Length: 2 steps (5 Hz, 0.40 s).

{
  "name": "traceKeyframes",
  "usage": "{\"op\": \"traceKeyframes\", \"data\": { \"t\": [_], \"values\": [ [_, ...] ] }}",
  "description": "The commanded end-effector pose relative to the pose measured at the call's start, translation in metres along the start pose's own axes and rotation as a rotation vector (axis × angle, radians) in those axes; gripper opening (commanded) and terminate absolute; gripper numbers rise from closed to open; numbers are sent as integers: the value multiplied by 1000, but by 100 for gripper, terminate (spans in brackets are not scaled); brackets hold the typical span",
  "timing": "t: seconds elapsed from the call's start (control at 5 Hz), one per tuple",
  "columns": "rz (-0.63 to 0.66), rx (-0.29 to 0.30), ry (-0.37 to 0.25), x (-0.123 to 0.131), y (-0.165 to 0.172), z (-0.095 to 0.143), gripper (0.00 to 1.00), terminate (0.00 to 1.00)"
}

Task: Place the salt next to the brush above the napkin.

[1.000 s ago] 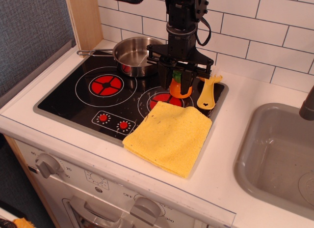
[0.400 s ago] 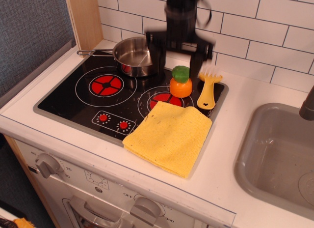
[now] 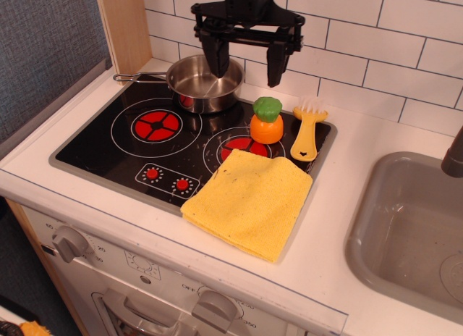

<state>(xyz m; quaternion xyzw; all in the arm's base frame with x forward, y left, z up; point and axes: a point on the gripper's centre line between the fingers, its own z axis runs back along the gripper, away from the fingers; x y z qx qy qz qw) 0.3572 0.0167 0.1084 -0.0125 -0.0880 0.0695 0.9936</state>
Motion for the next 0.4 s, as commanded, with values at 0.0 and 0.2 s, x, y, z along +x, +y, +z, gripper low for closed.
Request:
{"op": "traceKeyframes", "data": {
  "t": [0.0,0.2],
  "values": [
    [-23,-1,-30,-3,11,17,100,0],
    [-23,-1,-30,-3,11,17,100,100]
  ]
}}
